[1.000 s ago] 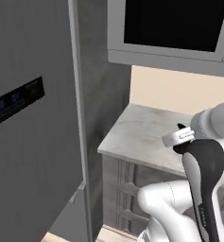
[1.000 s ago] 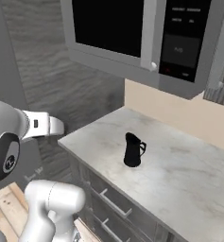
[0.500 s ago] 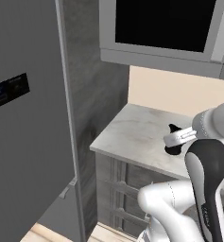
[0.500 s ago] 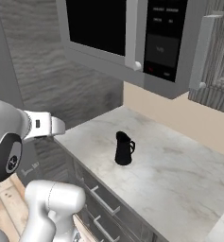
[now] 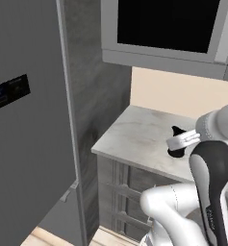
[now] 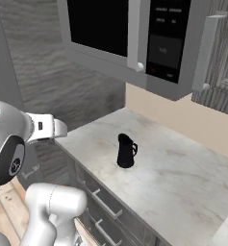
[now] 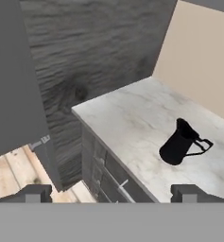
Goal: Move the sausage and pickle from the second highest shelf to the top shelf to make space. Then, place the pitcher from the counter on the cleared second highest shelf.
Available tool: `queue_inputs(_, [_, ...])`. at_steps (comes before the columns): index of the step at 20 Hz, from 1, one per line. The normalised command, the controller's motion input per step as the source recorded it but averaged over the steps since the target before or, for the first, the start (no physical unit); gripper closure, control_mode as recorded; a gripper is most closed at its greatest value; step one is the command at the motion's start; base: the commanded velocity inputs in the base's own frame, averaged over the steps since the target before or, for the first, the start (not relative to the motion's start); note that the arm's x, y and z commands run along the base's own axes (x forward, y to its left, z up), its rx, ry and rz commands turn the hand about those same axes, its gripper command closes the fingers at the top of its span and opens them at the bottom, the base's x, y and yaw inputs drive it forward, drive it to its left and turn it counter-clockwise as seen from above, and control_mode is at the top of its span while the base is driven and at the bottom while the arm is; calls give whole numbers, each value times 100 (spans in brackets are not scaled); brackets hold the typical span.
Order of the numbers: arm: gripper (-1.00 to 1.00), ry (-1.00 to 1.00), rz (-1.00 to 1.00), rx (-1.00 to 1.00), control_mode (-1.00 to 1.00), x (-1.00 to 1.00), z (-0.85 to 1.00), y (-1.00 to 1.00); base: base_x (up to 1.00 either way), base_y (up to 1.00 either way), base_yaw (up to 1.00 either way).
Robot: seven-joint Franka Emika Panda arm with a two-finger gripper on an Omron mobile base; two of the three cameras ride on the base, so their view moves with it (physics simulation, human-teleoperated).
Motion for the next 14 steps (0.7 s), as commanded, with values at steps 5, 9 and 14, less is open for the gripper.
queue_inputs(5, [-100,-29,9,0,-100,0,-55,0,0,0,0])
queue_inputs(9, [-100,-33,11,0,-100,-14,-59,-24,0,0,0])
queue_inputs(14, [-100,-34,7,9,-100,-17,-56,-62,0,0,0])
